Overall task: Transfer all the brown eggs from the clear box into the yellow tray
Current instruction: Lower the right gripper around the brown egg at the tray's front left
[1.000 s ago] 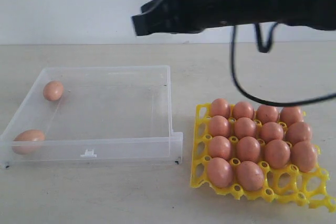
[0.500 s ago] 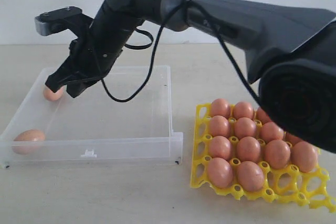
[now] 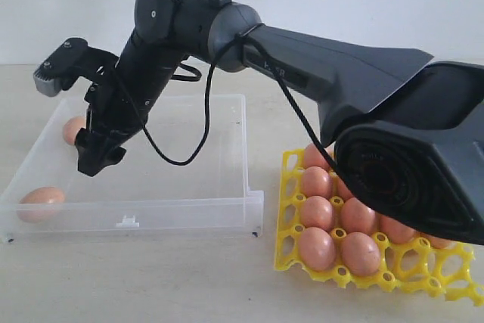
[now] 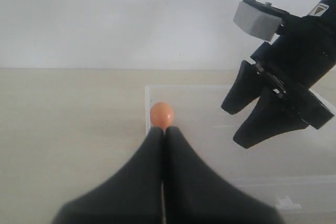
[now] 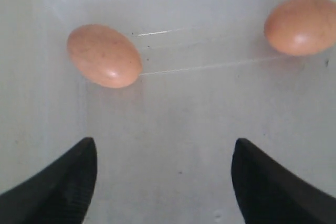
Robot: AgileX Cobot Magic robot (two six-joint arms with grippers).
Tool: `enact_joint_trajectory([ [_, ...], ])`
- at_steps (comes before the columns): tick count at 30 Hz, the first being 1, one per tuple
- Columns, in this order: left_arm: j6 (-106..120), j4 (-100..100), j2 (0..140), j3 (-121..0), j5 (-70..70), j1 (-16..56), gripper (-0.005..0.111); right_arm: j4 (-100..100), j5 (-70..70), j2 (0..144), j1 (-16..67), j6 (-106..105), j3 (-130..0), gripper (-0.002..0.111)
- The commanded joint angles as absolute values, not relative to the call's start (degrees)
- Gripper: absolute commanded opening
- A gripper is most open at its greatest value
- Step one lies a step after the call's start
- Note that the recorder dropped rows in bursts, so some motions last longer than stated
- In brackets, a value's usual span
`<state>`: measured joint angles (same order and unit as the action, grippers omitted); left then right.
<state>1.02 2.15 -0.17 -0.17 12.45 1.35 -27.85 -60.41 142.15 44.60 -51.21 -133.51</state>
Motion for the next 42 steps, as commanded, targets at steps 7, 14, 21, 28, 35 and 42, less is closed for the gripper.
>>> enact_joint_trajectory([
  [7, 1.16, 2.13, 0.00, 0.00, 11.97, 1.79, -0.004, -43.47, -59.09, 144.05, 45.46, -99.99, -133.93, 0.069],
  [14, 1.16, 2.13, 0.00, 0.00, 11.97, 1.79, -0.004, -47.75, -56.96, 147.67, 46.31, -105.24, -133.93, 0.069],
  [21, 1.16, 2.13, 0.00, 0.00, 11.97, 1.79, -0.004, -47.57, -54.65, 149.69, 46.31, -105.24, -133.93, 0.069],
  [28, 1.16, 2.13, 0.00, 0.00, 11.97, 1.79, -0.004, -51.17, -50.45, 151.77, 46.40, -107.76, -133.93, 0.069],
  [35, 1.16, 2.13, 0.00, 0.00, 11.97, 1.79, -0.004, -53.37, -49.24, 153.25, 46.40, -111.24, -133.93, 0.069],
  [42, 1.16, 2.13, 0.00, 0.00, 11.97, 1.79, -0.004, -53.79, -47.79, 155.14, 46.40, -111.24, -133.93, 0.069],
])
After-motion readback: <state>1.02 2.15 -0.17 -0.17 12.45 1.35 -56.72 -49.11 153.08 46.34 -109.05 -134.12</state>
